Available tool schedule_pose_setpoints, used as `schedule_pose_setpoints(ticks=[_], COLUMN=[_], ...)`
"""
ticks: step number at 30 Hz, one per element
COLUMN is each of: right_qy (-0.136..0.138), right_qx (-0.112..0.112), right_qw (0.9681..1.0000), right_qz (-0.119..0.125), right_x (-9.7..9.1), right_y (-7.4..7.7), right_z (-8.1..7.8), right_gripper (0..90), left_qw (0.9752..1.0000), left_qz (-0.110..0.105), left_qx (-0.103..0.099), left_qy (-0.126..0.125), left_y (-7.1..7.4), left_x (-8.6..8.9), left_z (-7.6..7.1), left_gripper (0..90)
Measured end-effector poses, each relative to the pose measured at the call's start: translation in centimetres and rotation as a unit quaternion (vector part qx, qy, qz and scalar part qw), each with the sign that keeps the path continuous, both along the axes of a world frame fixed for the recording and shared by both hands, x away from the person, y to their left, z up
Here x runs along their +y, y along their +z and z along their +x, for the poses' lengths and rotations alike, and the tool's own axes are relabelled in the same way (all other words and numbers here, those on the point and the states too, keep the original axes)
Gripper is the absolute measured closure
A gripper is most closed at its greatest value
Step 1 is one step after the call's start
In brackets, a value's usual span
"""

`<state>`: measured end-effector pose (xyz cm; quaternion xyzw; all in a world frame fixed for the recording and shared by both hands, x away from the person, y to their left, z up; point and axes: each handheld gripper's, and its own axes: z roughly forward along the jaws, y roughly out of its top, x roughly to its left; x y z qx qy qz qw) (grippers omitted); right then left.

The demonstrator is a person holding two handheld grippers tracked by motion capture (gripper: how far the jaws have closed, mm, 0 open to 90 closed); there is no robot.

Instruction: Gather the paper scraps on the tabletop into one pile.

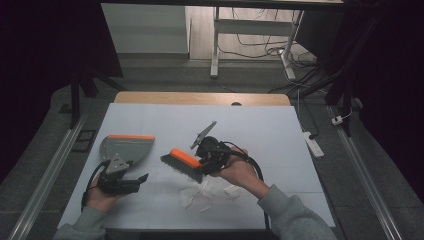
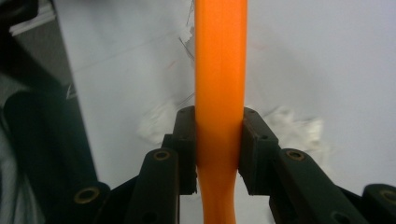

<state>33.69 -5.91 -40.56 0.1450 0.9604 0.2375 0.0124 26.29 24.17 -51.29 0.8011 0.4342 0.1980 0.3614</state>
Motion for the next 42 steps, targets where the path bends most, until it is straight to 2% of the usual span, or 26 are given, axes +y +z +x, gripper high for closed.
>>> schedule_pose_setpoints(ticks=[5, 8, 9, 13, 14, 16, 18, 24, 29, 31, 32, 34, 38, 42], right_qy=[0.03, 0.042, 0.058, 0.079, 0.079, 0.091, 0.083, 0.052, 0.016, 0.009, -0.004, -0.016, -0.007, 0.003], right_qx=[0.018, 0.024, 0.026, 0.036, 0.036, 0.026, 0.015, 0.009, -0.031, -0.039, -0.041, -0.037, -0.033, -0.024], right_qw=[0.9987, 0.9977, 0.9964, 0.9927, 0.9927, 0.9898, 0.9893, 0.9912, 0.9906, 0.9902, 0.9912, 0.9936, 0.9973, 0.9986], right_qz=[-0.037, -0.047, -0.056, -0.083, -0.083, -0.107, -0.119, -0.122, -0.132, -0.134, -0.126, -0.105, -0.065, -0.047], right_x=[1.2, 1.7, 2.2, 3.1, 3.1, 3.5, 3.5, 2.9, 1.8, 1.5, 0.7, 0.0, -1.1, -1.9], right_y=[-1.1, -1.6, -2.3, -3.6, -3.6, -4.2, -4.5, -4.6, -4.2, -4.2, -3.9, -3.2, -1.6, -0.8], right_z=[-1.8, -2.4, -2.8, -3.5, -3.5, -3.5, -3.2, -1.5, 0.3, 0.7, 1.3, 1.4, 0.6, -0.3], right_gripper=[70.6, 70.5, 70.5, 70.5, 70.5, 70.5, 70.5, 70.5, 70.5, 70.6, 70.6, 70.5, 70.5, 70.5], left_qw=[1.0, 1.0, 1.0, 1.0, 1.0, 1.0, 1.0, 1.0, 1.0, 1.0, 1.0, 1.0, 1.0, 1.0], left_qz=[0.001, 0.0, 0.0, 0.0, 0.0, 0.0, 0.001, 0.002, 0.001, 0.001, 0.001, 0.0, 0.001, 0.001], left_qx=[-0.001, -0.001, -0.001, -0.001, -0.001, -0.001, -0.001, -0.002, -0.001, -0.001, -0.001, -0.001, -0.001, -0.001], left_qy=[0.0, 0.002, 0.002, 0.003, 0.003, 0.003, 0.003, 0.003, 0.003, 0.003, 0.003, 0.003, 0.003, 0.003], left_y=[0.0, 0.0, 0.0, 0.0, 0.0, 0.0, 0.0, 0.0, -0.1, -0.1, -0.1, -0.1, -0.1, 0.0], left_x=[0.0, 0.0, 0.1, 0.1, 0.1, 0.2, 0.2, 0.2, 0.1, 0.2, 0.2, 0.2, 0.1, 0.1], left_z=[0.0, 0.0, 0.0, 0.0, 0.0, 0.0, -0.1, -0.1, -0.1, -0.1, -0.1, -0.1, 0.0, -0.1], left_gripper=[25.5, 25.5, 25.5, 25.5, 25.5, 25.5, 25.5, 25.5, 25.5, 25.5, 25.5, 25.5, 25.5, 25.5])
